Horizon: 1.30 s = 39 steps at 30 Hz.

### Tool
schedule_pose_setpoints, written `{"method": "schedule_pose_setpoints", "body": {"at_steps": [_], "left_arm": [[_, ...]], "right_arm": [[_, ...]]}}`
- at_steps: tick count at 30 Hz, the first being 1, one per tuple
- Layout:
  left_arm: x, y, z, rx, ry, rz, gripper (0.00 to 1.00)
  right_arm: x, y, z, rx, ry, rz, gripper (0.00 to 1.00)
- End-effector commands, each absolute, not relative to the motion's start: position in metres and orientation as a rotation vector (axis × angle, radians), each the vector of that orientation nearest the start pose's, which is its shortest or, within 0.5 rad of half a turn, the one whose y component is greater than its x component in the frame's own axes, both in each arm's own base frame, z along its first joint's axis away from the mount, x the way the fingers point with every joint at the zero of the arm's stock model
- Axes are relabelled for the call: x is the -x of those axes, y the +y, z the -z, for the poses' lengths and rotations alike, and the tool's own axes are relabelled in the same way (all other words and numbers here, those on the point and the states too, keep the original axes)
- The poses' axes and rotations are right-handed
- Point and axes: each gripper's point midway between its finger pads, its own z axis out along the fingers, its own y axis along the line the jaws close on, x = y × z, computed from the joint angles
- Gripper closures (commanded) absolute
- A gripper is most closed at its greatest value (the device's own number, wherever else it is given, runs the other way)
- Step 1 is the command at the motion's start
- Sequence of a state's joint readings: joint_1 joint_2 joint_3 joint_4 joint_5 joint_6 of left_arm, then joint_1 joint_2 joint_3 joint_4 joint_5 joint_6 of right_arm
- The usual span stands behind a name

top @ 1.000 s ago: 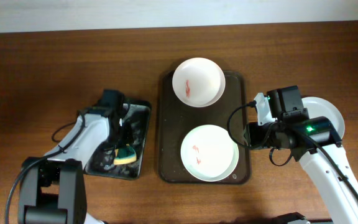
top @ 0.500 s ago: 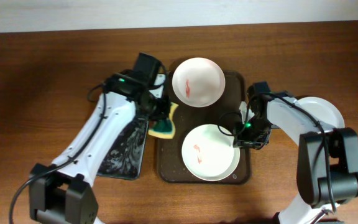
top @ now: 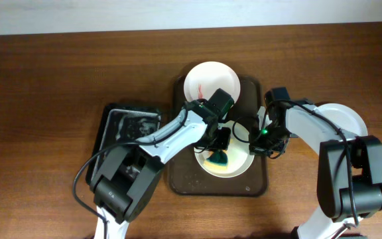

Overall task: Clean dirty plates on tray and stack at the side
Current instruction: 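Scrub the plate held by the right gripper with the sponge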

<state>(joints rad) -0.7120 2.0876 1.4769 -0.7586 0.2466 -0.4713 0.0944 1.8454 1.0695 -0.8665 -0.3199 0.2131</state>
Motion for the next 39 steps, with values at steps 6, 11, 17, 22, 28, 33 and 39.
{"method": "schedule_pose_setpoints", "body": {"at_steps": [6,11,17,22,28,33,39], "left_arm": [[-0.347,-0.189,0.006,-0.297,2.813,-0.624,1.0],[-0.345,-0.205,0.011,-0.293,2.849,-0.507,1.0],[-0.331,-0.324,0.017,-0.319,2.934,0.333,1.0],[-0.317,-0.363,0.01,-0.408,2.865,0.426,1.0],[-0.303,-0.379,0.007,-0.454,2.891,0.562,1.0],[-0.331,-0.281,0.022,-0.28,2.931,-0.009,1.0],[-0.355,-0.182,-0.002,-0.234,2.743,-0.691,1.0]], "right_arm": [[-0.276,0.059,0.008,-0.231,3.258,-0.315,0.96],[-0.275,0.057,0.009,-0.196,3.264,-0.294,0.96],[-0.273,0.057,0.008,-0.145,3.273,-0.297,0.96],[-0.272,0.057,0.008,-0.122,3.276,-0.298,0.96],[-0.271,0.057,0.008,-0.123,3.28,-0.298,0.96],[-0.269,0.057,0.008,-0.116,3.287,-0.298,0.96],[-0.269,0.057,0.008,-0.117,3.287,-0.297,0.96]]}}
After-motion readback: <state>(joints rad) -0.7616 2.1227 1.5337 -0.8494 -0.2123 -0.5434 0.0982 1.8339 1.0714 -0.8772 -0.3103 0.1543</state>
